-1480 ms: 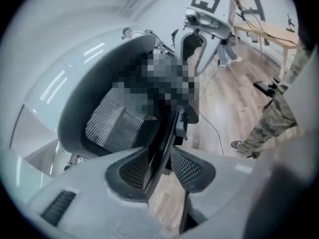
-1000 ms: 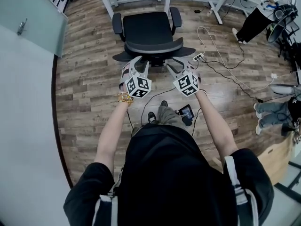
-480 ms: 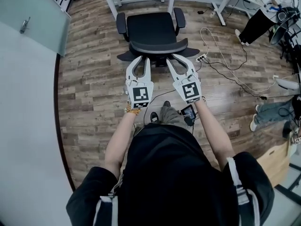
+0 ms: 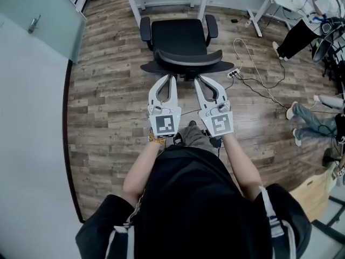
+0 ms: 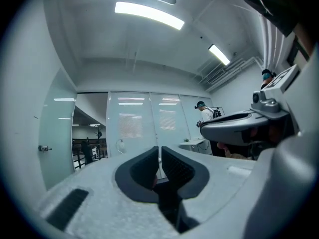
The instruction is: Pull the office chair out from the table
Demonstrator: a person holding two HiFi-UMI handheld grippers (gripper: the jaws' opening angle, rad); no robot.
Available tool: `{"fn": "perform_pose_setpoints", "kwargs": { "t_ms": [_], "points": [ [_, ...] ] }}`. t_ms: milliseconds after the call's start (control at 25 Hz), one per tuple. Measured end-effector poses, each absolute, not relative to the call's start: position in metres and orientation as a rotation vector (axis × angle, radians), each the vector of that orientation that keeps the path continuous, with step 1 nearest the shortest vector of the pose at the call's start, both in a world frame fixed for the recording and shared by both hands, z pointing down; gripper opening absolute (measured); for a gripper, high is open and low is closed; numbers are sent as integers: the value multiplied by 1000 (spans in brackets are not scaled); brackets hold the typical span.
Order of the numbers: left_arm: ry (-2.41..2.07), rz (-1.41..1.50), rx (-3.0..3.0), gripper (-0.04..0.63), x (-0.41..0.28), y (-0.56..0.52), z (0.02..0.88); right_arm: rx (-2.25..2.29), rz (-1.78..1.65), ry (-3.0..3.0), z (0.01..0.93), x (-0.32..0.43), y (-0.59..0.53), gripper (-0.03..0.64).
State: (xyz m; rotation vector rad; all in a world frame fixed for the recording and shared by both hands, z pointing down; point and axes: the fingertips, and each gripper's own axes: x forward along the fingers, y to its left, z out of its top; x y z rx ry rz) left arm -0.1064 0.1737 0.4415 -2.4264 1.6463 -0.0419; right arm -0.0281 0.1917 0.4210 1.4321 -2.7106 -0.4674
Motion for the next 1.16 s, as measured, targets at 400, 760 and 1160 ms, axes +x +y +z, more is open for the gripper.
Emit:
{"fn": "perform_pose_setpoints", "kwargs": {
  "t_ms": [400, 760, 1160],
  "points": [
    [1661, -102, -2445, 32, -111, 182, 458, 1458, -396, -2681, 439, -29, 197, 7],
    [1677, -112, -2479, 32, -112, 179, 463, 1450, -359, -2671, 446, -26, 195, 8],
    [1668, -113, -2473, 32, -112, 170, 461, 1454, -350, -2664, 445, -15, 186, 6]
  ]
}}
